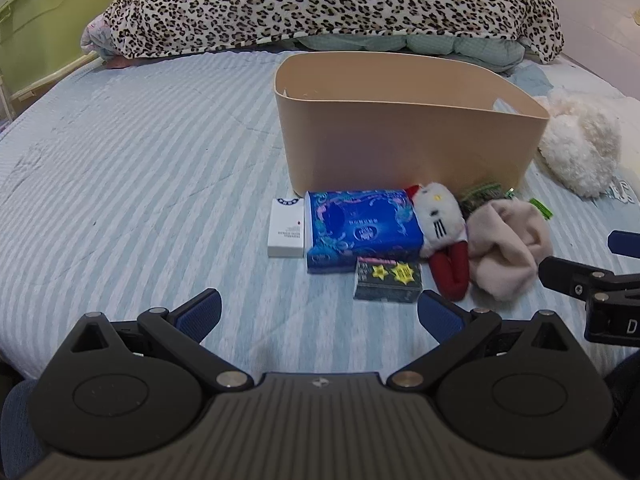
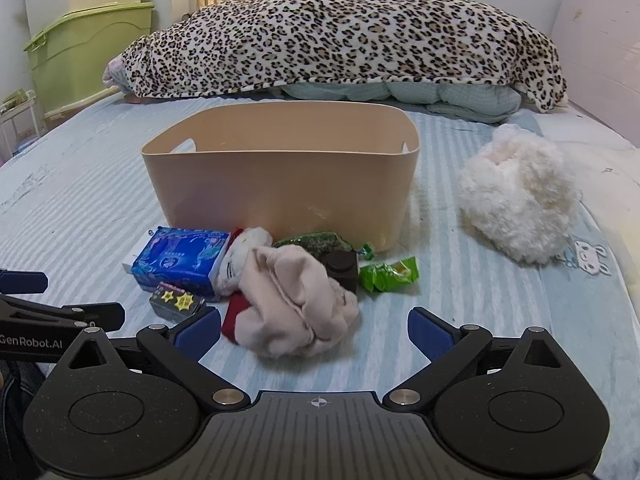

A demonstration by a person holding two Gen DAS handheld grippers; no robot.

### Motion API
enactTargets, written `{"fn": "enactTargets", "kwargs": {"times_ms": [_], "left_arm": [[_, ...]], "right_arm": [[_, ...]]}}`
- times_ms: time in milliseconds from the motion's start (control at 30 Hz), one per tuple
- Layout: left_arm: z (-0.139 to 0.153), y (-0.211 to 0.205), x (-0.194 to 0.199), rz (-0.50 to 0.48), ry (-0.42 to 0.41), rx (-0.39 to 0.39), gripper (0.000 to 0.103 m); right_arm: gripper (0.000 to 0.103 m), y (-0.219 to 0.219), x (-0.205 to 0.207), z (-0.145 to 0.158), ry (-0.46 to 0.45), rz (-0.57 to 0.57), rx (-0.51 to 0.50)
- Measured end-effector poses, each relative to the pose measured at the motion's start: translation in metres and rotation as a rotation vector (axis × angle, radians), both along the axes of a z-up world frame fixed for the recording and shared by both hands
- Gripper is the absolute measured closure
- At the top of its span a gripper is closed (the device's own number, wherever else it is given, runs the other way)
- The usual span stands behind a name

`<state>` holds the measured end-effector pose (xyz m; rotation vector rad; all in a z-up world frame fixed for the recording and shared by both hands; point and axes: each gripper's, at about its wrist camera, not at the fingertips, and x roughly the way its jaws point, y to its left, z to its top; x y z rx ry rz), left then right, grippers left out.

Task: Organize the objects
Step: 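Move both tools toward the pile of items in front of the basket, then grasp the pink cloth with the right tool while the left tool grasps the star-printed box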

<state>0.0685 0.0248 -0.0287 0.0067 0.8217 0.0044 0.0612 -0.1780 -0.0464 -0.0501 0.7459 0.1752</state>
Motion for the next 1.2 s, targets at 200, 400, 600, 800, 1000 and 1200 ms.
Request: {"fn": "enactTargets", "kwargs": {"times_ms": [200, 400, 600, 800, 1000, 1200], "left_arm": [[-0.007, 0.000, 0.022, 0.002, 0.003, 0.006, 0.000], [-0.018, -0.006, 0.038, -0.019, 0.042, -0.003, 0.000], [-0.034, -0.021, 0.048, -0.050, 0.087, -0.012, 0.000], [-0.049, -0.032, 0.055, -0.076, 0.115, -0.024, 0.000], [-0.058, -0.035, 0.060, -0.078, 0.119, -0.026, 0.024], [-0.056, -0.029, 0.056, -0.087, 0.085, -0.038, 0.051]], "right_arm": [[0.005, 0.002, 0.021, -0.010, 0.014, 0.019, 0.004], [0.008, 0.002, 0.036, -0.022, 0.037, 0.041, 0.008], [0.014, -0.007, 0.046, -0.034, 0.065, 0.034, 0.016], [0.025, -0.020, 0.052, -0.041, 0.087, 0.045, 0.097], [0.062, -0.016, 0.050, -0.044, 0.090, 0.092, 0.146], [0.083, -0.021, 0.045, -0.039, 0.074, 0.083, 0.166]]}}
